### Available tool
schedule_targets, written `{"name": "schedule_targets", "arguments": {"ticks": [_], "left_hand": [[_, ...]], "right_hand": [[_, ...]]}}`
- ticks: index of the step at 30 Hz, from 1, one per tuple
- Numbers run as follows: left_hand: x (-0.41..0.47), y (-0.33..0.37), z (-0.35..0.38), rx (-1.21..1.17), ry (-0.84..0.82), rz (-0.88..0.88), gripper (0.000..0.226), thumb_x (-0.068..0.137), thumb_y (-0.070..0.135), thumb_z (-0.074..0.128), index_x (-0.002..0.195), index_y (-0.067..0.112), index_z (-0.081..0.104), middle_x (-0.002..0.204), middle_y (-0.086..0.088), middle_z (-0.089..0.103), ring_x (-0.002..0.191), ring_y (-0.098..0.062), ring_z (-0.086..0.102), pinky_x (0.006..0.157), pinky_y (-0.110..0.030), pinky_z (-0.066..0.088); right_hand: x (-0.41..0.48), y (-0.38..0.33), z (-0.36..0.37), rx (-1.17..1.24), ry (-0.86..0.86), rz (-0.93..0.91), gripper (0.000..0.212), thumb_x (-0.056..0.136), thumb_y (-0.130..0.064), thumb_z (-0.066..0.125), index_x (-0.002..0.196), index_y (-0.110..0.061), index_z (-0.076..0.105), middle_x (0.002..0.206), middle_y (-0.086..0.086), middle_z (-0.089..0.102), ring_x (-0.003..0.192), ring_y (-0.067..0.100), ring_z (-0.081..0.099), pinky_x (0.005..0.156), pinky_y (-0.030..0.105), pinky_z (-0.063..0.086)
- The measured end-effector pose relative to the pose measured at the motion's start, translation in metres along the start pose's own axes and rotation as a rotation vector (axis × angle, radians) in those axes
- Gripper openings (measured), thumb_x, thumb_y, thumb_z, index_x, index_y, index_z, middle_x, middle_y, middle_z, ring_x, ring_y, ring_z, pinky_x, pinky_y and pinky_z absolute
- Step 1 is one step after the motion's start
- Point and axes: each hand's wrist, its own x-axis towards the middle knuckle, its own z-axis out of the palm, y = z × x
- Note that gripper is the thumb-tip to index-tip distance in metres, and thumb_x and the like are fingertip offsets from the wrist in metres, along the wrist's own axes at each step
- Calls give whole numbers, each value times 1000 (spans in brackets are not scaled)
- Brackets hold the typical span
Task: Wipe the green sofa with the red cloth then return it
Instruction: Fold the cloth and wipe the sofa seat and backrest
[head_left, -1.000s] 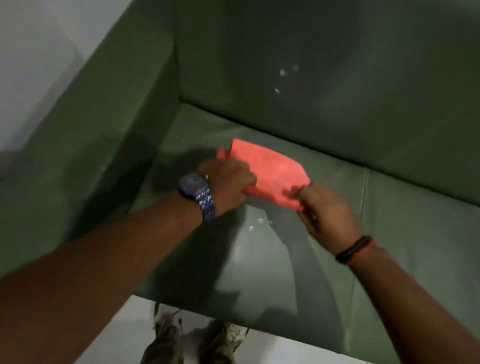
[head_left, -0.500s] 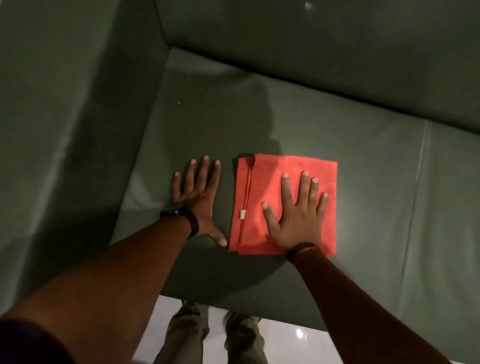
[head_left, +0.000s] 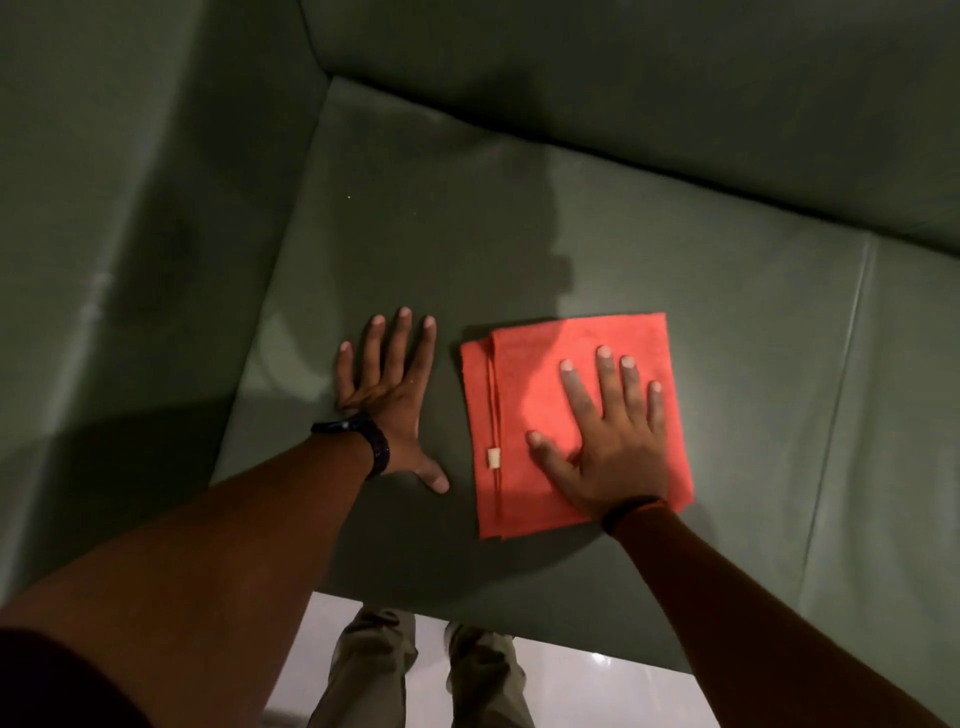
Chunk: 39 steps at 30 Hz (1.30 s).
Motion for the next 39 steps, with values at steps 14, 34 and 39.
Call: {"name": "schedule_targets", "arguments": {"ticks": [14,34,39], "left_hand": [[8,-3,4,106,-39,-39,177,-7,90,45,139,25,-32,145,-2,-40,132,-26,-35,95,-43,-34],[78,146,-112,200,141,677,43,67,46,73,105,31,63,116,12,61,129,-14,32,102,-46,4],[65,119,-196,-13,362,722,27,67,49,74,81,26,68,85,9,66,98,-14,53,86,-36,23]], "right_hand": [[-12,10,-30,184,-130,130,93,76,-75,45,147,-17,24,155,13,24,144,34,15,115,54,15],[26,47,-102,635,-273,186,26,78,-17,74,81,-18,48,74,3,58,64,22,49,61,34,37],[87,52,-193,618,-183,-22,15,81,-14,74,88,-12,60,73,-2,60,65,13,53,61,31,40]]}}
